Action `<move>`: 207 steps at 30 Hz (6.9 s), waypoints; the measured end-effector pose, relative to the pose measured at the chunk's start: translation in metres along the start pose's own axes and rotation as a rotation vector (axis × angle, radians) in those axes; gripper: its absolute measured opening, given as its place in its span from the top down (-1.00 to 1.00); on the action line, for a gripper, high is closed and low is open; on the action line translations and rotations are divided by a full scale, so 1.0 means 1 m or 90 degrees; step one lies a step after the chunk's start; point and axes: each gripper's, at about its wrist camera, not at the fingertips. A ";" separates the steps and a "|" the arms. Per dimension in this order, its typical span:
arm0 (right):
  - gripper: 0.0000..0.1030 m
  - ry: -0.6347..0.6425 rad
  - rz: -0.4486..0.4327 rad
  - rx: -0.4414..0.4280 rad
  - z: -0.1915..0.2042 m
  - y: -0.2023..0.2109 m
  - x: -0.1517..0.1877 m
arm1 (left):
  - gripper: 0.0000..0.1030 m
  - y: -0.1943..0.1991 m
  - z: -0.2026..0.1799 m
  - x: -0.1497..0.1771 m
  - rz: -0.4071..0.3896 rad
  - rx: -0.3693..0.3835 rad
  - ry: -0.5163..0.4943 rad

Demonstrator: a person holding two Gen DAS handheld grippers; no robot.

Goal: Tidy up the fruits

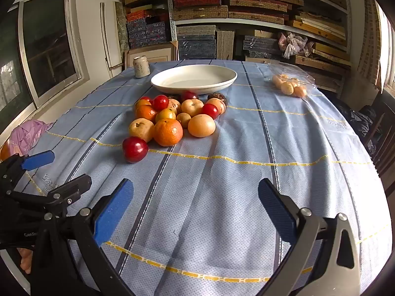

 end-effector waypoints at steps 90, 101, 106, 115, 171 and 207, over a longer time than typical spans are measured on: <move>-0.92 0.005 0.044 -0.026 -0.013 -0.032 -0.010 | -0.93 -0.047 0.005 -0.007 0.061 -0.009 -0.003; -0.92 0.028 0.060 -0.014 -0.018 -0.043 -0.019 | -0.93 -0.058 0.007 -0.018 0.083 0.020 -0.022; -0.92 0.075 0.066 0.015 -0.018 -0.047 -0.032 | -0.93 -0.072 0.015 -0.033 0.120 0.086 -0.025; -0.92 -0.002 0.012 -0.051 -0.061 -0.054 -0.051 | -0.93 -0.083 0.007 -0.058 0.113 0.110 -0.048; 0.09 0.101 0.121 -0.090 -0.028 -0.138 -0.119 | 0.22 -0.086 0.010 -0.067 0.052 0.170 -0.059; 0.11 -0.022 0.055 -0.111 -0.055 -0.177 -0.291 | 0.22 -0.152 0.049 -0.280 0.059 0.081 0.033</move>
Point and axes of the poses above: each gripper's, at about its wrist camera, not at the fingertips, and y roughly against the way its jaws point, z to its left, x to its underside, and after that the axes turned 13 degrees about z, right-handed
